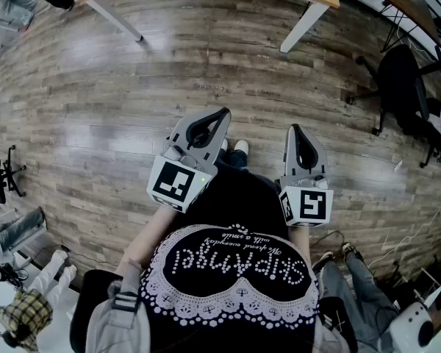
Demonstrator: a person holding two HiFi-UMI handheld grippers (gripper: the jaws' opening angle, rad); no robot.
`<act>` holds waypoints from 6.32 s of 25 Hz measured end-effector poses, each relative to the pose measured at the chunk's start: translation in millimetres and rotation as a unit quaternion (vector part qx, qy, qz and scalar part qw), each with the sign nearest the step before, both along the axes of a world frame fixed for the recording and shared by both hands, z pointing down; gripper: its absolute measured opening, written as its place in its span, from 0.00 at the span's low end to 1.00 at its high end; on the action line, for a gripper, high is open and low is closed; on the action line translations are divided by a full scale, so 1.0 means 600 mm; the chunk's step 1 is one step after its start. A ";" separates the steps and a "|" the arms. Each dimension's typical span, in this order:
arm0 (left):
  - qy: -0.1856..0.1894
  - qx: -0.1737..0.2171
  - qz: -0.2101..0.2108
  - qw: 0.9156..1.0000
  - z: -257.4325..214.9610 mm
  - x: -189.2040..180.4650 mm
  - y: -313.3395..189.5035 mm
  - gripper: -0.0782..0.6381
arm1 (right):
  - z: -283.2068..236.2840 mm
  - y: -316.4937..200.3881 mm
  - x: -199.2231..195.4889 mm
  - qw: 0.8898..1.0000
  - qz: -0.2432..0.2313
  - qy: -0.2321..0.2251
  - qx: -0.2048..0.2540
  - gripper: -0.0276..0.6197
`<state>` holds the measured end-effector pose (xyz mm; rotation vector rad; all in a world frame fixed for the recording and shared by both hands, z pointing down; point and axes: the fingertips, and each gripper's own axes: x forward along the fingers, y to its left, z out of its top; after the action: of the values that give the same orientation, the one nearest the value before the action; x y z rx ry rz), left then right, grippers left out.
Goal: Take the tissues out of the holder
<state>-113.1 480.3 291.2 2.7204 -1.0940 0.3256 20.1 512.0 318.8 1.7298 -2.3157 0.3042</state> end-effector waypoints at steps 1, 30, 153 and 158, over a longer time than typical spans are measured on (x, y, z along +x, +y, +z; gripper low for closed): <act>0.000 0.001 0.000 1.000 0.000 0.004 0.001 0.12 | 0.001 0.002 0.004 1.000 -0.002 0.001 0.001 0.06; -0.024 -0.025 -0.111 0.993 0.020 -0.024 -0.161 0.12 | 0.027 -0.128 0.089 0.998 -0.011 -0.056 -0.017 0.06; 0.005 -0.061 -0.155 0.986 0.024 0.026 -0.839 0.12 | 0.049 -0.815 0.177 0.997 -0.018 -0.065 -0.047 0.06; 0.004 -0.052 -0.151 0.987 0.020 0.054 -0.844 0.12 | 0.048 -0.822 0.189 0.996 -0.033 -0.067 -0.042 0.06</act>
<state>-81.0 -25.9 303.5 2.4158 -1.4185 0.3128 133.3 18.9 347.9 1.6365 -2.4085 0.5133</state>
